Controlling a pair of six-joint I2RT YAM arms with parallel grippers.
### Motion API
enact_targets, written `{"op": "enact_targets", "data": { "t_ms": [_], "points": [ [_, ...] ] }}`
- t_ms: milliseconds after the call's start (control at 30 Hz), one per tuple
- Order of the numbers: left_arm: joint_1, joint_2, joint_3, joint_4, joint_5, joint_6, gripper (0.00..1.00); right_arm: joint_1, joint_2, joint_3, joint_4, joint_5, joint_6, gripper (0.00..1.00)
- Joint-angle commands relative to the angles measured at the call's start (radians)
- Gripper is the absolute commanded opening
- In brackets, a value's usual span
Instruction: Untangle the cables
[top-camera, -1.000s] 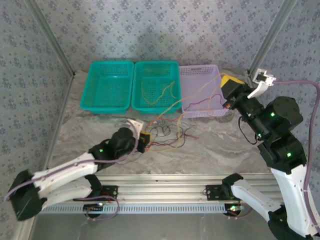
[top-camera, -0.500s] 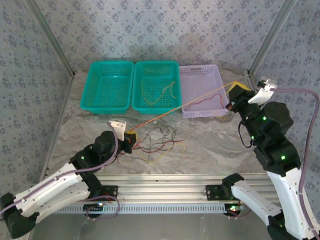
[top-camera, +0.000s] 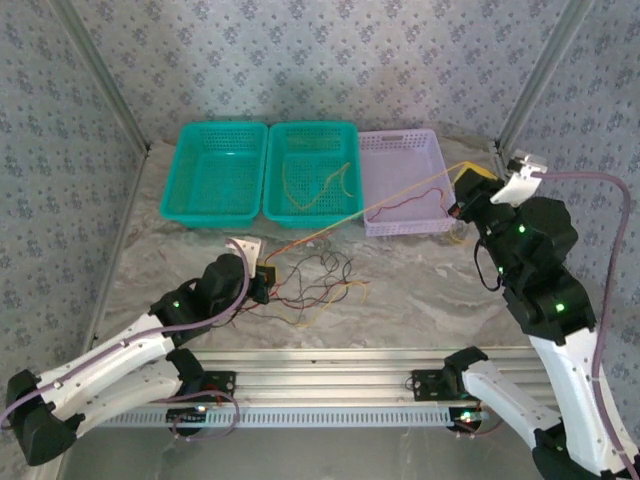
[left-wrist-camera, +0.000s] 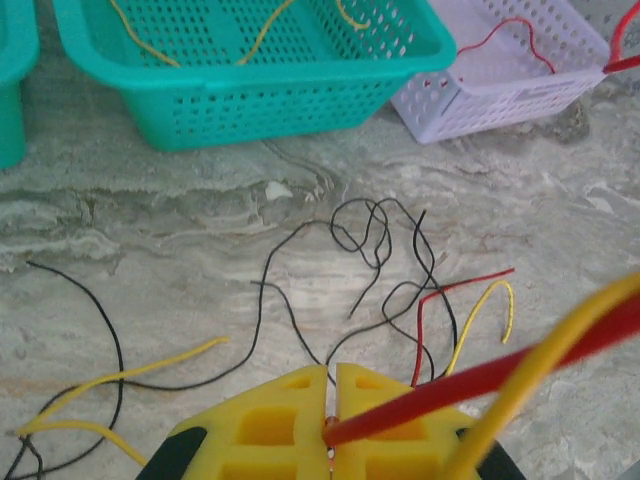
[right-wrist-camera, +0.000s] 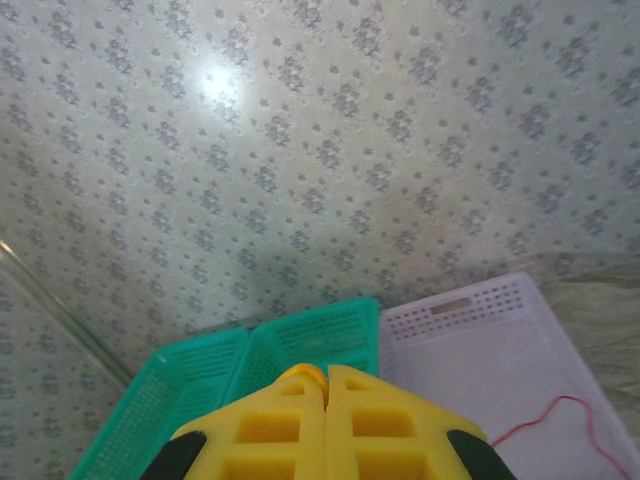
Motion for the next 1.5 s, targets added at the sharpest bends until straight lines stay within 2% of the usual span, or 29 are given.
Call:
{"op": "enact_targets", "data": {
  "t_ms": [0, 67, 167, 300, 467, 567, 633, 733, 900, 1333, 1467],
  "points": [
    [0.009, -0.002, 0.018, -0.041, 0.089, -0.033, 0.0, -0.012, 0.021, -0.053, 0.08, -0.124, 0.056, 0.0],
    [0.007, -0.002, 0.024, -0.03, 0.128, -0.038, 0.0, -0.01, 0.03, -0.084, 0.091, -0.172, 0.085, 0.0],
    [0.007, 0.0, 0.037, -0.032, 0.141, -0.046, 0.0, -0.008, 0.028, -0.194, 0.156, -0.267, 0.109, 0.08],
    [0.007, 0.014, 0.053, -0.018, 0.173, -0.055, 0.0, 0.013, 0.046, -0.254, 0.189, -0.375, 0.098, 0.23],
    [0.005, 0.06, 0.086, 0.001, 0.232, -0.059, 0.0, 0.071, 0.039, -0.285, 0.225, -0.46, 0.057, 0.5],
    [0.003, 0.08, 0.108, 0.006, 0.262, -0.058, 0.0, 0.122, 0.042, -0.297, 0.245, -0.494, 0.045, 0.59],
    [0.004, 0.087, 0.116, 0.012, 0.271, -0.058, 0.0, 0.159, 0.057, -0.305, 0.254, -0.494, 0.06, 0.61],
    [0.002, 0.108, 0.129, 0.019, 0.286, -0.06, 0.0, 0.214, 0.117, -0.316, 0.285, -0.541, 0.099, 0.6],
    [-0.013, 0.146, 0.149, 0.042, 0.326, -0.065, 0.0, 0.328, 0.168, -0.346, 0.327, -0.477, 0.091, 0.49],
    [-0.016, 0.145, 0.164, 0.051, 0.378, -0.066, 0.0, 0.403, 0.242, -0.42, 0.339, -0.36, -0.032, 0.46],
    [-0.016, 0.134, 0.162, 0.038, 0.373, -0.059, 0.0, 0.411, 0.249, -0.416, 0.333, -0.367, -0.056, 0.28]
  ]
}}
